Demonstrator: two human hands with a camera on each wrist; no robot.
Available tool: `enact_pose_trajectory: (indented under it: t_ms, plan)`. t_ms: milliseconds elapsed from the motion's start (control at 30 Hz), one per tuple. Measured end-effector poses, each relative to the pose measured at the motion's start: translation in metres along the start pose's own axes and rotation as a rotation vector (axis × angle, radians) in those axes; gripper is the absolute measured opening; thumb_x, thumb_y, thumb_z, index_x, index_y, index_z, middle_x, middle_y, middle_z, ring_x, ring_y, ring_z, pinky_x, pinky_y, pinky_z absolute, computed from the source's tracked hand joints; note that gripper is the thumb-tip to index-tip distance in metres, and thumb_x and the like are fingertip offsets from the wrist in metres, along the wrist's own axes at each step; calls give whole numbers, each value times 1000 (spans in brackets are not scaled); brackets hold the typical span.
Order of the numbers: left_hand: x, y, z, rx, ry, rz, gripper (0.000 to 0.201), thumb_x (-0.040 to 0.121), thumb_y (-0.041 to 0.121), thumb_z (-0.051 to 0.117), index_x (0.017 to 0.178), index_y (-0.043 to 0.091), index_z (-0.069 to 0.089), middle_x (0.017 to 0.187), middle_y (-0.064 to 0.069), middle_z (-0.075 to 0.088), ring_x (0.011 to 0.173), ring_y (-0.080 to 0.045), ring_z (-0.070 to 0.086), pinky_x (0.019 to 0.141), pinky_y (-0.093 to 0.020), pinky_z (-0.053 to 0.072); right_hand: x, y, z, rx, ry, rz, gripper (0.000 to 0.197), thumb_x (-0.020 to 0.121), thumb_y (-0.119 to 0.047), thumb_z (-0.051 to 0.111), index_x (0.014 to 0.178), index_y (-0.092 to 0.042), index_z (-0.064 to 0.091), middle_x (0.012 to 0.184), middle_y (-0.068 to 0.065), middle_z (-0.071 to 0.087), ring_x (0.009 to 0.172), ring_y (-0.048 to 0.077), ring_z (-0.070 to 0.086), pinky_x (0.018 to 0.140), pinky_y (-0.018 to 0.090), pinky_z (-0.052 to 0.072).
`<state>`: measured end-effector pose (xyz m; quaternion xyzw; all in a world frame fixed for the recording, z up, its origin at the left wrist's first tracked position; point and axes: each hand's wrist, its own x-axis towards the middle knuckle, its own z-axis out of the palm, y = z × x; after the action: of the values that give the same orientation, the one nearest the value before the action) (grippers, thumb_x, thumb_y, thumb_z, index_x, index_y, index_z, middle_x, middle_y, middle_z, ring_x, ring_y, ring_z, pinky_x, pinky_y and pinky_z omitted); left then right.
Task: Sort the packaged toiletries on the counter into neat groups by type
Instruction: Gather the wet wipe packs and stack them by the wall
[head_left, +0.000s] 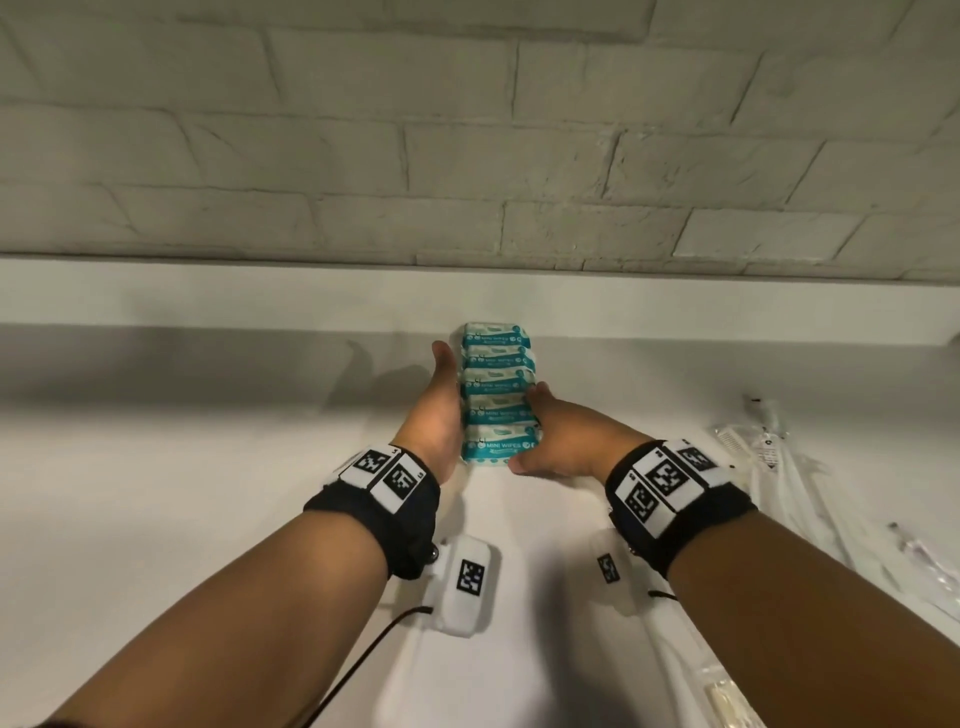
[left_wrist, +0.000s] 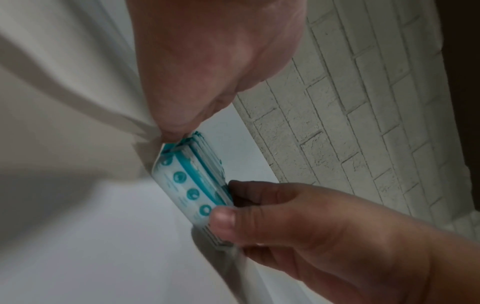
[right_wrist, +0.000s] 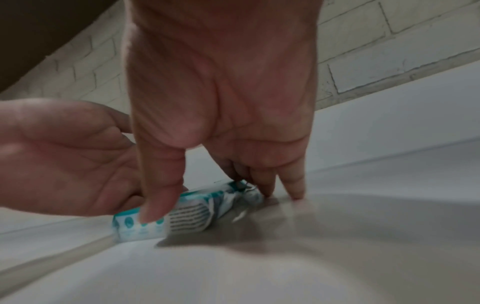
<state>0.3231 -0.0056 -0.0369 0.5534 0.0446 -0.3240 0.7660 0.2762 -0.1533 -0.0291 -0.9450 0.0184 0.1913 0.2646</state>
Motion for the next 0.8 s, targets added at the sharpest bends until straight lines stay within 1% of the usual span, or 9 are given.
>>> enact_pose_trajectory:
  t_ms: [33,67,133,200,267,367,667,767,800]
  plan:
    - [1,1,-1,21,2,4,79,88,74,9,109,22,65,112,-10,72,97,-22,72,68,-31,58,1,1,0,-33,-4,8,97,73,-35,75,149,-23,15,157,1,20,126,16,48,103,30,42]
    - [3,3,-2,43,9,15,76,89,73,10,104,24,65,106,-7,74,92,-19,73,67,-30,57,4,3,1,-92,-3,11,106,70,-40,74,152,-26,8,160,-1,9,139,18,34,112,38,30]
    - [11,9,-4,73,53,25,71,89,73,11,93,27,65,94,-2,76,87,-16,73,73,-31,55,8,4,5,-253,11,-23,113,71,-46,71,153,-26,-4,161,0,-6,148,21,4,118,45,7]
    - [20,18,-5,111,100,14,73,87,76,13,90,25,66,99,-6,75,96,-21,71,90,-38,52,11,1,6,-369,26,-73,112,74,-45,69,153,-22,-7,161,2,-10,148,20,-6,118,44,0]
    - [30,24,-4,146,116,1,84,83,79,13,105,19,68,108,-11,73,103,-26,69,100,-43,47,14,-3,6,-419,11,-89,110,76,-43,68,153,-19,-6,161,4,-9,148,19,-7,118,42,0]
    - [46,29,-5,162,100,-22,95,79,83,14,120,14,65,113,-14,71,106,-29,68,101,-46,47,20,-9,5,-450,-23,-70,105,78,-41,65,153,-18,-4,161,6,-8,149,19,-5,119,41,3]
    - [43,29,-5,197,108,-28,90,82,80,11,117,16,65,112,-13,71,104,-26,68,100,-42,48,21,-11,6,-439,-45,-41,101,80,-39,60,153,-17,-7,161,5,-11,149,20,-7,119,45,2]
    - [24,34,3,259,181,-8,60,92,69,13,102,30,58,94,-7,68,95,-20,66,99,-32,45,10,-8,4,-408,-14,-53,110,77,-44,66,153,-20,-9,161,2,-12,148,20,-9,119,45,-2]
    - [13,36,7,300,205,14,53,95,65,16,95,30,56,103,-4,66,102,-19,63,96,-27,41,4,-5,3,-397,-2,-57,112,75,-47,68,153,-21,-9,161,1,-12,148,21,-8,119,44,-2]
